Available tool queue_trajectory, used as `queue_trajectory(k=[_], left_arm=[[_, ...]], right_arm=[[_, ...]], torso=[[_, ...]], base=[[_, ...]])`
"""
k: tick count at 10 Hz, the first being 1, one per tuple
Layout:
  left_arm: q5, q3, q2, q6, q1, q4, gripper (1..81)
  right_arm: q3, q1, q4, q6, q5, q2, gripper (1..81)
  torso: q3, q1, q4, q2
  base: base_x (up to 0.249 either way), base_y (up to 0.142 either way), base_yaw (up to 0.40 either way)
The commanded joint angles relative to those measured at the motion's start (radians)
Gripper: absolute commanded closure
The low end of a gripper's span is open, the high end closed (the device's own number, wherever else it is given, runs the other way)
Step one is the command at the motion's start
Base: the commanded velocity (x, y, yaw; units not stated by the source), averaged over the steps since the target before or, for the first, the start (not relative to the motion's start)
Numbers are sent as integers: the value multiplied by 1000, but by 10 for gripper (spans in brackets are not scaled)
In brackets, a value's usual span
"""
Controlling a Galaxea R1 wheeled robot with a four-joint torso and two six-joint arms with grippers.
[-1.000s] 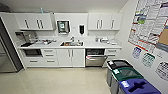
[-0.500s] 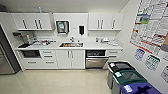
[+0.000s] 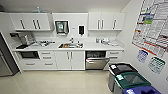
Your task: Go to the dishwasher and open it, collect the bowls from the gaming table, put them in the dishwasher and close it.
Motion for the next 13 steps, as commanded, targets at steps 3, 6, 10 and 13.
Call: queue_trajectory(k=[3, 6, 10, 13], left_arm=[[27, -4, -18, -1, -33, -2, 811], [29, -5, -17, -1, -33, -2, 811], [29, -4, -17, -1, -33, 1, 811], [29, -4, -17, -1, -33, 1, 811]], right_arm=[[9, 38, -14, -1, -37, -8, 811], [9, 40, -14, -1, -37, -8, 811], [9, 41, -15, -1, -37, -8, 811], [9, 43, -15, -3, -37, -8, 811]], torso=[[0, 0, 0, 0], [0, 0, 0, 0], [0, 0, 0, 0], [0, 0, 0, 0]], base=[[133, 0, 0], [133, 0, 0], [127, -15, 0], [114, -61, 0]])
